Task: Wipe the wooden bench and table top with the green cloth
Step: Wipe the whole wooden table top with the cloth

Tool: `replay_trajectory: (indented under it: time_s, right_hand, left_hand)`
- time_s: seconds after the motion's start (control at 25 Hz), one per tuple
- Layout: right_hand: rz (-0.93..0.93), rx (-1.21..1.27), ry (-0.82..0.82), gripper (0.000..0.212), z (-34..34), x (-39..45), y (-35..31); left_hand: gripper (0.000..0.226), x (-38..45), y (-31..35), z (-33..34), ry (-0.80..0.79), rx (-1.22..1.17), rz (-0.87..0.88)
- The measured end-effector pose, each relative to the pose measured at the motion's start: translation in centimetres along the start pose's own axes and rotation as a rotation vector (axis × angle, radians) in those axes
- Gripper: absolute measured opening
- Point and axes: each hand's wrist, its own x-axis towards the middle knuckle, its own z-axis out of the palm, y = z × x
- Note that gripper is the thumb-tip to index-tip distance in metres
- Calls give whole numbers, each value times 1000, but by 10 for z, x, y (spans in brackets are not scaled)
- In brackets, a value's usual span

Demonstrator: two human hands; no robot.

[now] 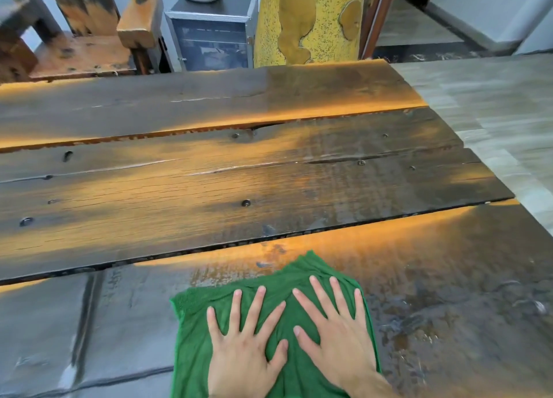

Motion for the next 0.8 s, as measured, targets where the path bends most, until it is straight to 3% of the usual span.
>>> replay_trajectory:
  time_s: [0.2,0.56,0.68,0.8]
  right_hand:
    - [48,6,123,62,-24,140,30]
    - [13,71,166,61,-95,398,87]
    - [-37,35,134,58,-124,495,106]
    - [-219,-19,108,53,-142,564,118]
  left_hand:
    - [58,140,-2,-26,36,27,-69]
    - [57,398,-26,-98,84,45,-192]
    - [62,470,-35,-118,108,42,-261]
    - [64,486,-31,-111,194,93,-292]
